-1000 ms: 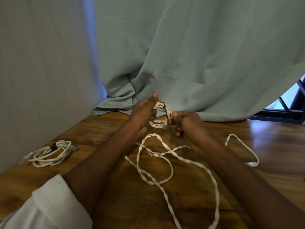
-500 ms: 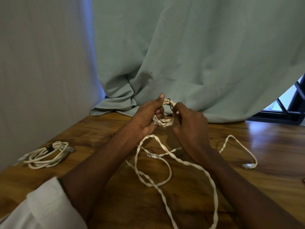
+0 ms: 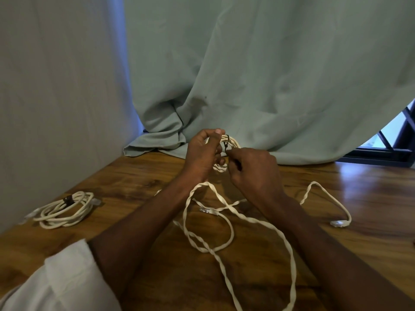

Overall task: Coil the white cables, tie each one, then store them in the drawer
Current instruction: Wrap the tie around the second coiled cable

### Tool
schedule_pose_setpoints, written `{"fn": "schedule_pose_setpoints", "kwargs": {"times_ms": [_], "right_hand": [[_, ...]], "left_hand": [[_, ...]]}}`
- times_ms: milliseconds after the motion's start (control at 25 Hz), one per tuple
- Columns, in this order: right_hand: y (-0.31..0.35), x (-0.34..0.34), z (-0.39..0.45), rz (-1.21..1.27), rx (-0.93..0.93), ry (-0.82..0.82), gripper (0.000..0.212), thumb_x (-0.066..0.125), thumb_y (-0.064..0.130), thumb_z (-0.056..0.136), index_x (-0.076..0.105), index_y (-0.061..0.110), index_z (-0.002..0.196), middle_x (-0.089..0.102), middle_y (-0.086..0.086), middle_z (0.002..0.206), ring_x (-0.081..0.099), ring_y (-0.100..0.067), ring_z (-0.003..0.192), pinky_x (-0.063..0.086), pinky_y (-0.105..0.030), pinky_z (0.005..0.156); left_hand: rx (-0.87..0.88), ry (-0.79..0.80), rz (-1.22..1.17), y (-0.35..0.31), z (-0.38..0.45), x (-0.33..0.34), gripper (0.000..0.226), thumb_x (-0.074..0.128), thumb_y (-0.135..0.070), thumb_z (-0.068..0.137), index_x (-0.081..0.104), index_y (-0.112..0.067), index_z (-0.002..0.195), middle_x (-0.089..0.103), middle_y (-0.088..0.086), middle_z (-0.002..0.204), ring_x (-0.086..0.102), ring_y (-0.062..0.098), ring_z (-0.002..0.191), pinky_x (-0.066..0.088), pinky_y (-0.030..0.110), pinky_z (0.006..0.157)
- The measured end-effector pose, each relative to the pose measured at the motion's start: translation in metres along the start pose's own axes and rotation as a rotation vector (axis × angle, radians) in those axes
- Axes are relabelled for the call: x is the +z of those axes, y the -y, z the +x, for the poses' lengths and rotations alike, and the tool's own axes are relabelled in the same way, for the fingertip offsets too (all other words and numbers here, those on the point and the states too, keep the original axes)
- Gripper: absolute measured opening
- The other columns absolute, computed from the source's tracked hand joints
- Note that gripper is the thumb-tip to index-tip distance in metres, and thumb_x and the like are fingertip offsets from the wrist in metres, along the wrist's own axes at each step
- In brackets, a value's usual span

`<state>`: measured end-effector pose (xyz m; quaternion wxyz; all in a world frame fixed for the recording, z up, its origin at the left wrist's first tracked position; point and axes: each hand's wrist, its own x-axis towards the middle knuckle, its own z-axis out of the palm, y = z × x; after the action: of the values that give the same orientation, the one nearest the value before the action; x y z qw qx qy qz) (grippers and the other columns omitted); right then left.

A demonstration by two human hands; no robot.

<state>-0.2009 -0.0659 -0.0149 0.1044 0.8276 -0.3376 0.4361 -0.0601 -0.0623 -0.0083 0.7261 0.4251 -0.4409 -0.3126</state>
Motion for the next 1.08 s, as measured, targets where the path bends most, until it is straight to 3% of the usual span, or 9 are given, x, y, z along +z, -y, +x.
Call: {"fn": "schedule_pose_setpoints", "kwargs": {"times_ms": [160,280,440,560,680,800,960,1080], "right_hand": [[-0.002,-0.005,0.001,0.033,-0.069,0.022,0.012,0.065,0.014,0.092,0.077,0.016,0.091,0.070,-0.002,0.074,0.051,-0.014,0.063,0.025,-0.025,0.054],[-0.003,-0.007,0.001,0.024,-0.066,0.014,0.017,0.066,0.013,0.092,0.080,0.017,0.101,0.072,-0.004,0.078,0.056,-0.018,0.066,0.029,-0.026,0.062],[0.000,-0.006,-0.001,0.043,-0.024,-0.048,0.015,0.066,0.018,0.094,0.079,0.020,0.101,0.073,-0.001,0.077,0.063,-0.018,0.066,0.040,-0.029,0.058],[0.000,-0.004,-0.002,0.053,-0.041,-0.062,0.014,0.066,0.022,0.097,0.080,0.020,0.095,0.072,0.000,0.074,0.058,-0.015,0.062,0.035,-0.026,0.055],[-0.003,-0.003,-0.001,0.037,-0.091,-0.020,0.014,0.067,0.022,0.096,0.080,0.017,0.095,0.074,-0.002,0.076,0.062,-0.019,0.065,0.048,-0.032,0.059],[-0.003,-0.006,0.002,0.022,-0.110,-0.013,0.012,0.069,0.018,0.094,0.081,0.015,0.094,0.074,-0.003,0.075,0.063,-0.019,0.062,0.047,-0.030,0.058],[-0.002,-0.017,0.007,0.013,-0.126,-0.046,0.015,0.068,0.019,0.094,0.081,0.014,0.093,0.073,-0.004,0.071,0.063,-0.020,0.057,0.053,-0.035,0.057],[-0.006,-0.026,0.011,0.035,-0.114,-0.074,0.017,0.067,0.023,0.094,0.082,0.015,0.090,0.072,-0.002,0.067,0.062,-0.019,0.055,0.052,-0.035,0.057]], "left_hand": [[0.066,0.048,0.081,-0.004,-0.002,-0.002,0.024,0.058,-0.022,0.107,0.072,-0.007,0.121,0.056,-0.011,0.056,0.052,0.002,0.047,0.048,0.021,0.046],[0.091,0.110,0.150,-0.006,-0.006,-0.003,0.026,0.055,-0.021,0.109,0.074,-0.006,0.118,0.059,-0.013,0.055,0.053,0.002,0.046,0.048,0.019,0.047],[0.072,0.088,0.121,-0.006,-0.001,-0.003,0.026,0.056,-0.021,0.108,0.068,-0.002,0.120,0.052,0.005,0.066,0.050,0.004,0.046,0.049,0.020,0.046],[0.091,0.109,0.106,-0.004,0.000,-0.005,0.025,0.056,-0.023,0.108,0.069,-0.003,0.116,0.050,0.015,0.072,0.051,0.011,0.049,0.049,0.022,0.047],[0.131,0.088,0.133,-0.001,0.000,-0.006,0.025,0.054,-0.021,0.109,0.068,0.000,0.113,0.054,0.005,0.066,0.051,0.008,0.051,0.048,0.023,0.045],[0.166,0.049,0.194,0.004,0.003,-0.009,0.023,0.054,-0.020,0.109,0.068,-0.001,0.109,0.058,-0.013,0.058,0.051,0.004,0.052,0.047,0.025,0.046],[0.244,-0.009,0.290,0.005,0.005,-0.011,0.021,0.058,-0.024,0.107,0.069,-0.008,0.099,0.059,-0.013,0.062,0.052,0.006,0.051,0.046,0.028,0.047],[0.273,-0.021,0.373,0.009,0.007,-0.009,0.020,0.060,-0.029,0.105,0.070,-0.018,0.091,0.062,-0.014,0.064,0.055,0.009,0.056,0.048,0.036,0.059]]}}
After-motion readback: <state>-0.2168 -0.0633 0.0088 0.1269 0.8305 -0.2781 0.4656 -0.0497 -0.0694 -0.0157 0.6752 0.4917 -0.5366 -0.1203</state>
